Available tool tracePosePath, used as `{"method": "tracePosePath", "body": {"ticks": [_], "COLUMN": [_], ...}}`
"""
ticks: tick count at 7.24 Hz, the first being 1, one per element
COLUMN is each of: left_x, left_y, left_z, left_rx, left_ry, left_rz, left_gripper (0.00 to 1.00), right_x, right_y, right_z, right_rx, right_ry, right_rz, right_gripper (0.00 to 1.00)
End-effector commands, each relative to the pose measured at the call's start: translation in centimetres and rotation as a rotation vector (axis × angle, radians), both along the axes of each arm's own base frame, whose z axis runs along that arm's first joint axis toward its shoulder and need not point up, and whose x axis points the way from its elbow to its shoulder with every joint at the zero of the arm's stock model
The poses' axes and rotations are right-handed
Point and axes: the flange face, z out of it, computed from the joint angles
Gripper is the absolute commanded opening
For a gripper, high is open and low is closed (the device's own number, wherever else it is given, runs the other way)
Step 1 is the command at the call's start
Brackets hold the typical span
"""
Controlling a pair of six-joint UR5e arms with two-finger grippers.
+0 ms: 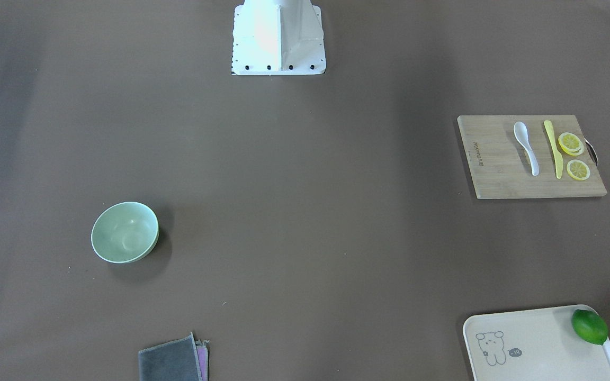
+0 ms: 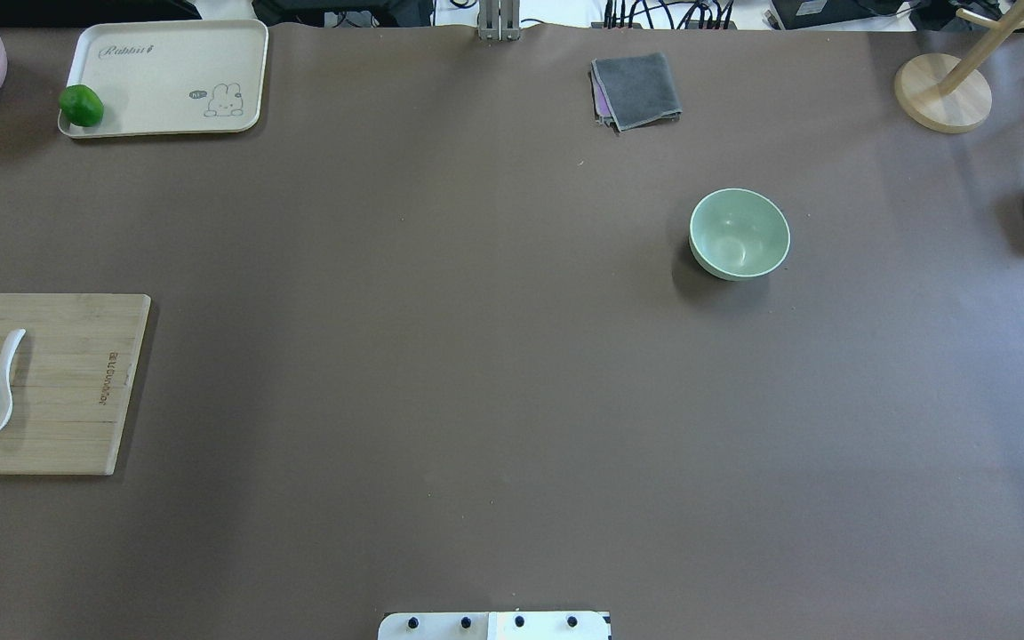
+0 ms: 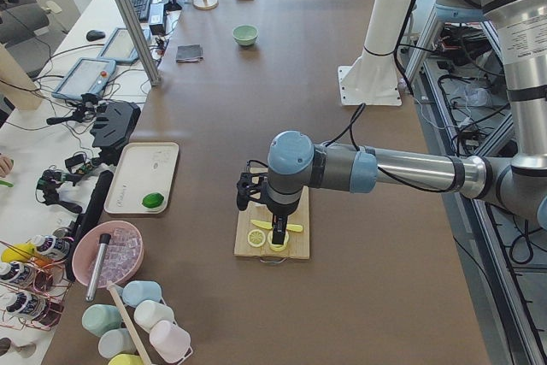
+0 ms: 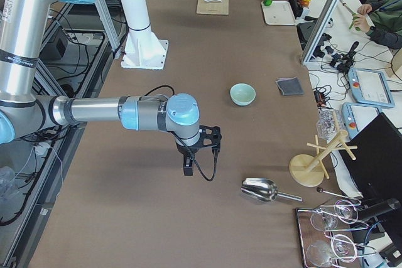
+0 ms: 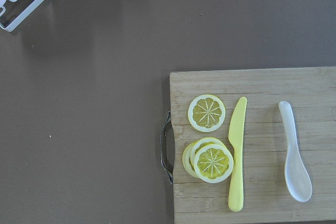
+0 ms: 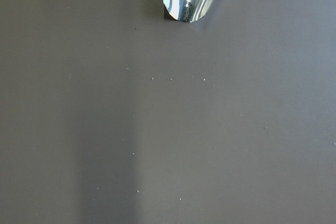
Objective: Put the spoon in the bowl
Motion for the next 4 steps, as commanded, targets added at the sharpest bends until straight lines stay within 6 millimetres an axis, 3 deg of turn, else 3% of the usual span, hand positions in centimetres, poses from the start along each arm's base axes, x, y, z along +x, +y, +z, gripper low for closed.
{"method": "tracePosePath", "body": {"ticks": [1, 4], "left_x": [-0.11, -0.03], "left_y": [0.33, -0.53], "left_z": [-0.27, -0.79], "left_rx": [0.023, 0.038], "left_ry": [-0.002, -0.003], "left_rz": [0.000, 0.001], "left_gripper": [0.98, 0.98], "right_x": [0.00, 0.01], "right_y": [0.00, -0.64], "right_z": [0.07, -0.73], "right_rx": [-0.001, 0.092], "right_ry": [0.000, 0.001], "right_rz": [0.000, 0.004], "right_gripper": [1.00, 1.00]}}
